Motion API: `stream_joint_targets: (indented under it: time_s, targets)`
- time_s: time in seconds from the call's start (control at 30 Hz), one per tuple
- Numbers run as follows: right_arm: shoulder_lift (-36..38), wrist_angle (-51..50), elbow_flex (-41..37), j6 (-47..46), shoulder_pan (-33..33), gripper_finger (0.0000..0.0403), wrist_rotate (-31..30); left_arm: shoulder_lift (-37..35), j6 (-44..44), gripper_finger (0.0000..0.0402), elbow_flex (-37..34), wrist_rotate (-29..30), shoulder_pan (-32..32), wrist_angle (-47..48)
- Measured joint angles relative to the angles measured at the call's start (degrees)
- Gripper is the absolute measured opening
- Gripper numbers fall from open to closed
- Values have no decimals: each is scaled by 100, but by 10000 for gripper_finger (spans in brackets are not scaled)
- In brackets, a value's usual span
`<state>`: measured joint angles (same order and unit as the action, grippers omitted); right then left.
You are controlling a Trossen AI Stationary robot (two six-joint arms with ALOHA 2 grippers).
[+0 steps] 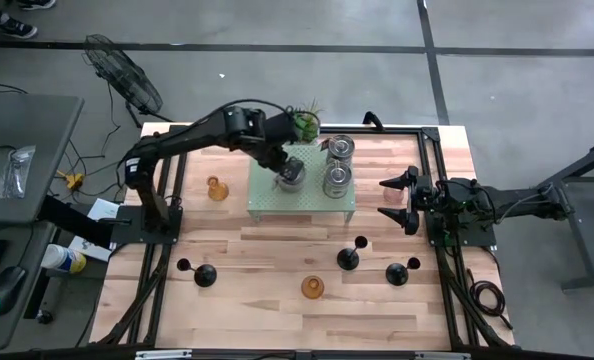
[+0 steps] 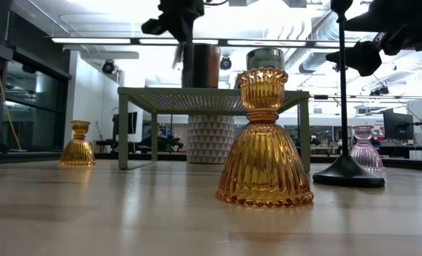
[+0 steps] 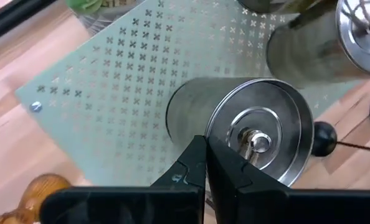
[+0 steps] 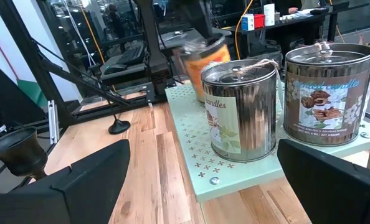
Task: Pick & Place candle stick holders
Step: Put the silver scented candle on the shelf
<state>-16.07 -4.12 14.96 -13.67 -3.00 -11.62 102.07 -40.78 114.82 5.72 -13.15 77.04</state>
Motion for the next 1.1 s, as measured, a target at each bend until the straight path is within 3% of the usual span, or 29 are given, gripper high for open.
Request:
stream_joint_targets:
  time_s: [0.73,1.1]
  targets:
    - [0,-2,0,0,0,400,0,654,6,1,3,-236,-415,-1602]
    - [1,-2,-2,1,0,400,0,664,-19,1,-1,-68,-415,-1756]
